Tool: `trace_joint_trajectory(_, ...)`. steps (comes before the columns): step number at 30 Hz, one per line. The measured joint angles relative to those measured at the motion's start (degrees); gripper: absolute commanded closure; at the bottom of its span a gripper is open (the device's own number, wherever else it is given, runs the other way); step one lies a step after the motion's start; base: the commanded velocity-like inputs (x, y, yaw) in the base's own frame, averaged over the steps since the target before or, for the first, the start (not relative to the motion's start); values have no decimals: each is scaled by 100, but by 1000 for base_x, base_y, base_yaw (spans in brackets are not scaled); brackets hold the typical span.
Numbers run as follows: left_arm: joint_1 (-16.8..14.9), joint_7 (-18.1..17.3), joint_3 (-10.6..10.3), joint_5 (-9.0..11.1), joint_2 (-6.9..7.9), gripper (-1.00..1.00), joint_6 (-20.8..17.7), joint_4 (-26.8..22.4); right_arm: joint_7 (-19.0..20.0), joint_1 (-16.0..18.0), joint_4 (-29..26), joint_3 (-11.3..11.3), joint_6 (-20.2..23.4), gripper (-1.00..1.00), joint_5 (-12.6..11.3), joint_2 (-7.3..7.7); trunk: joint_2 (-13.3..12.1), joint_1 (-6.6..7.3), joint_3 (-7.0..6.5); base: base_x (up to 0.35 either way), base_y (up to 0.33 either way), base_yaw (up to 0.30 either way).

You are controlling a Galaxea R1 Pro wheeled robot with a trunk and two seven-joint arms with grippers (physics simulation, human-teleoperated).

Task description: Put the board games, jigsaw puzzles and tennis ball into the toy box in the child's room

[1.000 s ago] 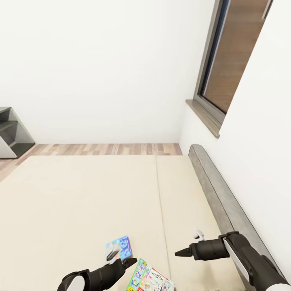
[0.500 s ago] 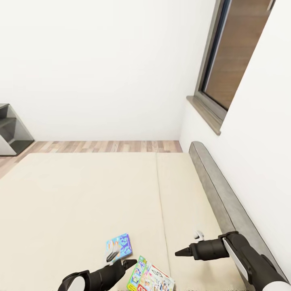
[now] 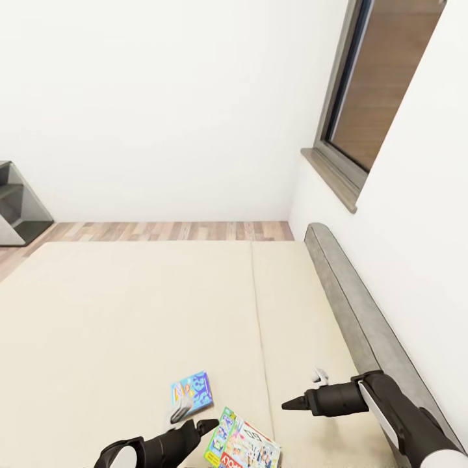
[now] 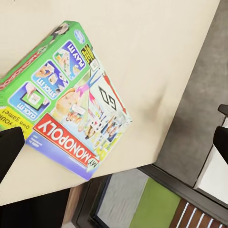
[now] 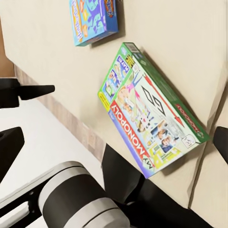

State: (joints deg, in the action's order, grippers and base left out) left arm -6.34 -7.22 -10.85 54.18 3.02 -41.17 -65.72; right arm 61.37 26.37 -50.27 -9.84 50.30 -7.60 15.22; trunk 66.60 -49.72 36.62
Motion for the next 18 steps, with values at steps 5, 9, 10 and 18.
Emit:
trace_joint_trajectory(5,-28,-15,0,-1,6,-100,72,77,-6,36,36,1,-2,-100,1,4,0,0,47,0,0,0)
trace_joint_trajectory(9,-40,-20,0,-1,8,-100,101,107,-9,50,54,1,-6,-100,1,6,0,0,84,0,0,0)
trace_joint_trajectory(10,-45,-24,0,-1,8,-100,112,116,-9,55,61,1,-9,-100,1,7,0,0,93,0,0,0)
trace_joint_trajectory(18,-58,-33,2,-2,10,-100,143,145,-12,69,80,2,-123,-100,1,1,0,0,168,0,0,0)
